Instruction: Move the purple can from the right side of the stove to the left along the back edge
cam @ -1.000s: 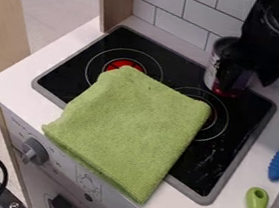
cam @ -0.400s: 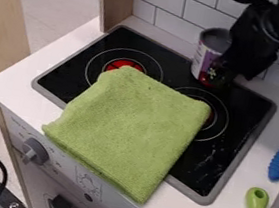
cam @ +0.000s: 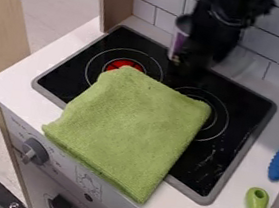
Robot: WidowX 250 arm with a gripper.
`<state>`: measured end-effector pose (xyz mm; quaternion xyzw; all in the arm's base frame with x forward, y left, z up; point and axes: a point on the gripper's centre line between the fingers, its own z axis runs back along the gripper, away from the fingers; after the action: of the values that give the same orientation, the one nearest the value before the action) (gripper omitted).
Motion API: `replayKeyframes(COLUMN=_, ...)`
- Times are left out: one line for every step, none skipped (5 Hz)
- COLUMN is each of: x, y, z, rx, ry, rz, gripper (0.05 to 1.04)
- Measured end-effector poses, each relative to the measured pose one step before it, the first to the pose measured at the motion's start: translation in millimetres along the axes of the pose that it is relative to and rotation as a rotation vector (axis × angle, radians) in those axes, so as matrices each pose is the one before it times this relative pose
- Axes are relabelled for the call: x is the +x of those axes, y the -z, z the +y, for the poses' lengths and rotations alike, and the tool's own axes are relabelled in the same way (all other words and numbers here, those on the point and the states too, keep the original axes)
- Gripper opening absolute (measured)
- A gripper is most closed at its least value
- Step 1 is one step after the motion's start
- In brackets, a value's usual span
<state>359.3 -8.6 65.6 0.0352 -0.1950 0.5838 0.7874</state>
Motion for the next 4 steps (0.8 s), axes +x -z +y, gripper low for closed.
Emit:
replayKeyframes(x=8.39, y=5.96, z=3.64, rx=-0.0068, ry=-0.0329, rz=-0.0346, gripper=0.997)
replayKeyframes(x=8.08, y=3.6, z=4.73, rx=0.0001, ry=-0.0261, rz=-0.0181, gripper=0.997)
replayKeyframes(x=14.51, y=-6.82, z=4.58, rx=-0.0213, ry=-0.043, rz=-0.0046, gripper=0.997)
replayKeyframes(x=14.02, y=8.65, z=9.91, rx=0.0075, ry=-0.0309, rz=0.0115, gripper=0.997)
